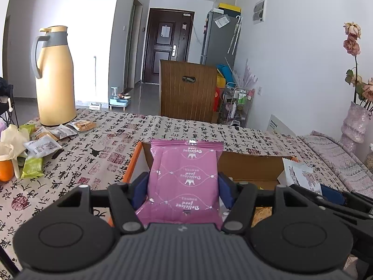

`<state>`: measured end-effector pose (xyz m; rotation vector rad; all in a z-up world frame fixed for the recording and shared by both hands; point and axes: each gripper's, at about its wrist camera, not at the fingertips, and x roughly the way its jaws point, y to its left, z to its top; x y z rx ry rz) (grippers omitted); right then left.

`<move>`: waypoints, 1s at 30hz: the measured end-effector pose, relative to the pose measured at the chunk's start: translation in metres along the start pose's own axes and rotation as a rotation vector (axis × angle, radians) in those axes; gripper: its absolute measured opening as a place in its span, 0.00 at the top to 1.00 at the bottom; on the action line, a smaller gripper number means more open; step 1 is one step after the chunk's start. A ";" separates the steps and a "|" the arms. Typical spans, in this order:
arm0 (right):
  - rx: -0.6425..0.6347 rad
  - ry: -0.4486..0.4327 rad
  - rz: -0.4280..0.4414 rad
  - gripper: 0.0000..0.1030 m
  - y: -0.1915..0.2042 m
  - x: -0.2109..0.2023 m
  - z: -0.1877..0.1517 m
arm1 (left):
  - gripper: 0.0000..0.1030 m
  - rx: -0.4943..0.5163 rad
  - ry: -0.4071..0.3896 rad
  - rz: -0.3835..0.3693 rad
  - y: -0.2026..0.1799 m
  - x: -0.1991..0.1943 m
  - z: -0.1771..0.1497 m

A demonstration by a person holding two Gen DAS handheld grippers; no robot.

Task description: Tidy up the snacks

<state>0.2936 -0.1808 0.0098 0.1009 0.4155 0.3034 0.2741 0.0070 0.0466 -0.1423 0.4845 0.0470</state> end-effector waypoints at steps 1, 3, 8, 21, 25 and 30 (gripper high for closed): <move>0.004 0.001 0.001 0.56 -0.001 0.000 -0.001 | 0.38 -0.003 -0.006 0.003 0.000 -0.001 0.000; 0.015 0.001 -0.002 0.56 -0.002 -0.001 -0.002 | 0.27 -0.015 -0.021 0.009 0.002 -0.005 0.001; 0.050 -0.025 0.002 0.24 -0.009 -0.008 0.000 | 0.04 -0.024 -0.053 0.033 0.003 -0.012 0.002; 0.070 -0.041 -0.027 0.00 -0.015 -0.011 0.000 | 0.00 -0.055 -0.056 0.048 0.007 -0.013 0.003; 0.059 -0.050 -0.038 0.00 -0.012 -0.017 0.005 | 0.00 -0.040 -0.073 0.061 0.002 -0.023 0.005; 0.047 -0.074 -0.047 0.00 -0.008 -0.036 0.008 | 0.00 -0.028 -0.104 0.069 0.000 -0.047 0.005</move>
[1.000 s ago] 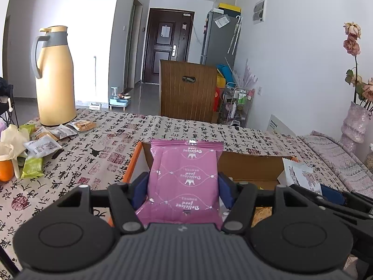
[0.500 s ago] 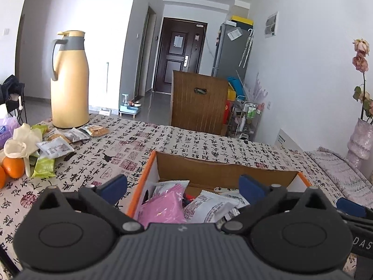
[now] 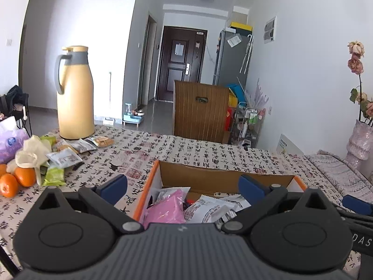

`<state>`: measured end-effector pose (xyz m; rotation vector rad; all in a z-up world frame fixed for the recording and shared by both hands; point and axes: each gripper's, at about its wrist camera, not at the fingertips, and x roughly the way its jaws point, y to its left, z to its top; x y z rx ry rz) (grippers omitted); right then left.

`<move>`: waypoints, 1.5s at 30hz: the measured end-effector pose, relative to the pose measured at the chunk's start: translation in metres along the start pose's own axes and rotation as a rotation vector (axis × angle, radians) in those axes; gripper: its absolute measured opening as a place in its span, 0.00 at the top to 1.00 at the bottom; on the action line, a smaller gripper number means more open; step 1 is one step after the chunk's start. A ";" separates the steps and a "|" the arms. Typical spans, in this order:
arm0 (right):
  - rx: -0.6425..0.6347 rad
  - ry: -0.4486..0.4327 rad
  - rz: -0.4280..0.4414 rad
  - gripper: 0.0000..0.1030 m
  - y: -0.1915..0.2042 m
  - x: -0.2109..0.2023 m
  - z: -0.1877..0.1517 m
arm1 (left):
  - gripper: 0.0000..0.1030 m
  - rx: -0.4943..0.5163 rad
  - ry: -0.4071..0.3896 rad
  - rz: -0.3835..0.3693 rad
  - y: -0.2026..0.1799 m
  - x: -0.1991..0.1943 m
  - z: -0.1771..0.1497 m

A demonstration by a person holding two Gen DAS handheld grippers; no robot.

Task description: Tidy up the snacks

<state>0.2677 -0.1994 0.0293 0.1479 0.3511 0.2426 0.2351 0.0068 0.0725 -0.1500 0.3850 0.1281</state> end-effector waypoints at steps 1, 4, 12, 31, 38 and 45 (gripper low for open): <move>0.003 -0.002 -0.001 0.00 0.000 -0.004 0.000 | 0.00 0.000 -0.003 0.000 0.001 -0.005 0.000; 0.011 -0.002 -0.001 0.00 0.001 -0.018 -0.001 | 0.00 0.003 -0.013 -0.005 0.002 -0.022 -0.001; -0.004 0.003 -0.001 0.00 0.007 -0.063 -0.012 | 0.00 0.034 -0.034 -0.012 0.005 -0.069 -0.014; -0.029 0.066 -0.010 0.00 0.018 -0.149 -0.065 | 0.00 0.082 0.024 -0.028 0.023 -0.138 -0.075; -0.034 0.107 -0.024 0.00 0.021 -0.165 -0.086 | 0.00 0.091 0.074 -0.047 0.028 -0.146 -0.098; -0.040 0.140 -0.034 0.00 0.024 -0.174 -0.100 | 0.00 0.111 0.104 -0.068 0.026 -0.151 -0.116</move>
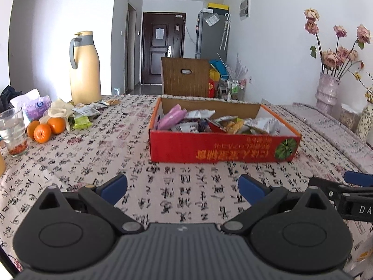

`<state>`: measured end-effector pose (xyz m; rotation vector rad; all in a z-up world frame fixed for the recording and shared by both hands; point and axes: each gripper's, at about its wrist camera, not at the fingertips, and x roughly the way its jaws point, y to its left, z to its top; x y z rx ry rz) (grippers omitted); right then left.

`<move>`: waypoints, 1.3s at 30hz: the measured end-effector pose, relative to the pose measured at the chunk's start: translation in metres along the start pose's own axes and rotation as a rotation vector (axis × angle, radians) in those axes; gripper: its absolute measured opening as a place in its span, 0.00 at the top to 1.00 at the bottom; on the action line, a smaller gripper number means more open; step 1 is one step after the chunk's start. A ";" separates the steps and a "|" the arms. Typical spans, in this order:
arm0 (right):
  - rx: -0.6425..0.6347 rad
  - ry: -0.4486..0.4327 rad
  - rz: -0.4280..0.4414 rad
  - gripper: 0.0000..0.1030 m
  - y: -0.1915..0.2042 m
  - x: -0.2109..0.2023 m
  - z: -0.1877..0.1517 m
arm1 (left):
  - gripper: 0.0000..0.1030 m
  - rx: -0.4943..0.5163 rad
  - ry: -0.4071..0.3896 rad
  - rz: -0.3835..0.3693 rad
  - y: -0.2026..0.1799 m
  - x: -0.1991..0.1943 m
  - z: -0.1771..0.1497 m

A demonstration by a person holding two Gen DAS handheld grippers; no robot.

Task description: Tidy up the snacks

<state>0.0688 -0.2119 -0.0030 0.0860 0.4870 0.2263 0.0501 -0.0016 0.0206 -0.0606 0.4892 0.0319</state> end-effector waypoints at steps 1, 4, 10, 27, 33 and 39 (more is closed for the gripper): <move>-0.001 0.004 -0.002 0.00 0.000 0.000 -0.002 | 0.00 0.001 0.003 -0.001 0.000 0.000 -0.002; -0.002 0.012 -0.008 0.00 0.000 -0.001 -0.004 | 0.00 0.003 0.012 -0.006 0.000 0.000 -0.007; 0.000 0.030 -0.019 0.00 -0.001 0.000 -0.010 | 0.00 0.010 0.025 -0.009 -0.001 0.000 -0.012; -0.004 0.051 -0.020 0.00 -0.001 0.004 -0.014 | 0.00 0.022 0.032 -0.016 -0.001 0.001 -0.014; -0.005 0.053 -0.019 0.00 -0.001 0.005 -0.015 | 0.00 0.024 0.034 -0.015 -0.002 0.002 -0.015; -0.004 0.056 -0.020 0.00 -0.001 0.006 -0.015 | 0.00 0.025 0.035 -0.017 -0.003 0.003 -0.015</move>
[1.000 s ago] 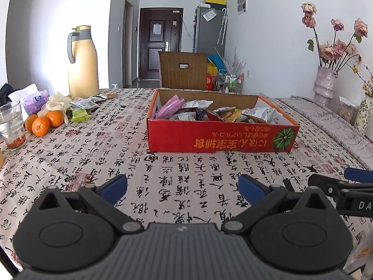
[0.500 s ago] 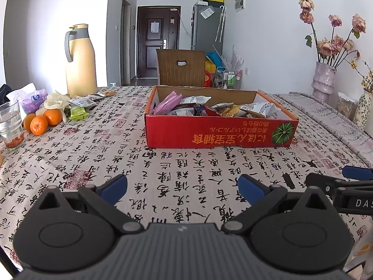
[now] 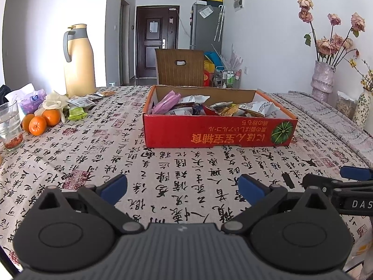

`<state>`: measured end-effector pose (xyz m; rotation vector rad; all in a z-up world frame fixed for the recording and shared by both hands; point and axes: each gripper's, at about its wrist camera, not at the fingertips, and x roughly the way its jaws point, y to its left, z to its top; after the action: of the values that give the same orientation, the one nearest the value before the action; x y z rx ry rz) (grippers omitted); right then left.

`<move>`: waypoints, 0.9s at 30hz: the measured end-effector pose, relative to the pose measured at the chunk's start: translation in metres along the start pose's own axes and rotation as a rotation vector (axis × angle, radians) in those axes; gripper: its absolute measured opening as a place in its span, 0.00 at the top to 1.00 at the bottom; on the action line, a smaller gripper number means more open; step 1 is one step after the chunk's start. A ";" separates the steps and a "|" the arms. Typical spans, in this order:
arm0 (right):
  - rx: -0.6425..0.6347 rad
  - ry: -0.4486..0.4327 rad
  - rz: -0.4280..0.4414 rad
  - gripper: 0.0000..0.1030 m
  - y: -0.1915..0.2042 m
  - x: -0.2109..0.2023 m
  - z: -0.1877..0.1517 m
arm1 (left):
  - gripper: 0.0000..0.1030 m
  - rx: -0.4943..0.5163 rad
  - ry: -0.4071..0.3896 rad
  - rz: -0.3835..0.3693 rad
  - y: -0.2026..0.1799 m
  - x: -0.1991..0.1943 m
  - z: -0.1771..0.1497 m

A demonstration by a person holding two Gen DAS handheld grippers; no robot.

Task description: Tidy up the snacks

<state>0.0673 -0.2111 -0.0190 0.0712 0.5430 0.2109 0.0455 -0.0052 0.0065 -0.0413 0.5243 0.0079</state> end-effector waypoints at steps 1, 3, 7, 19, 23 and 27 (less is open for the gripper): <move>0.000 0.001 0.000 0.00 0.000 0.001 0.000 | 0.00 0.000 0.001 0.000 0.000 0.000 0.000; 0.001 0.002 0.000 0.00 -0.001 0.001 -0.001 | 0.00 0.001 0.001 -0.001 -0.001 0.001 0.000; 0.001 0.004 0.000 0.00 -0.001 0.002 -0.001 | 0.00 0.001 0.001 -0.001 -0.001 0.001 0.000; 0.001 0.005 0.001 0.00 -0.001 0.003 -0.003 | 0.00 0.002 0.002 0.000 -0.001 0.001 0.000; 0.001 0.006 0.000 0.00 -0.001 0.003 -0.003 | 0.00 0.002 0.001 0.000 -0.001 0.001 0.000; 0.000 0.006 0.001 0.00 -0.001 0.003 -0.003 | 0.00 0.001 0.002 0.000 -0.001 0.001 0.000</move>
<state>0.0690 -0.2114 -0.0231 0.0711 0.5486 0.2118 0.0462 -0.0062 0.0060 -0.0402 0.5260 0.0075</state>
